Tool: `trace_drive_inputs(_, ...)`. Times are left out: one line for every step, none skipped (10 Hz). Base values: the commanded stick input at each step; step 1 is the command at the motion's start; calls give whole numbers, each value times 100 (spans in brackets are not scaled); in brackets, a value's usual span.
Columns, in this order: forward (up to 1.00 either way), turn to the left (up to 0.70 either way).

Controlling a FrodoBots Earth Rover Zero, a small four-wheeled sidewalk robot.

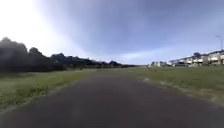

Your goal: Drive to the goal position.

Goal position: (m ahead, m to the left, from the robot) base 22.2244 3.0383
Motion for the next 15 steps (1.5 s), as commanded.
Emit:
trace_drive_inputs(100,0)
trace_drive_inputs(100,0)
trace_drive_inputs(100,0)
trace_drive_inputs(100,0)
trace_drive_inputs(100,2)
trace_drive_inputs(100,21)
trace_drive_inputs(100,16)
trace_drive_inputs(100,0)
trace_drive_inputs(100,16)
trace_drive_inputs(100,27)
trace_drive_inputs(100,27)
trace_drive_inputs(100,11)
trace_drive_inputs(100,0)
trace_drive_inputs(100,0)
trace_drive_inputs(100,0)
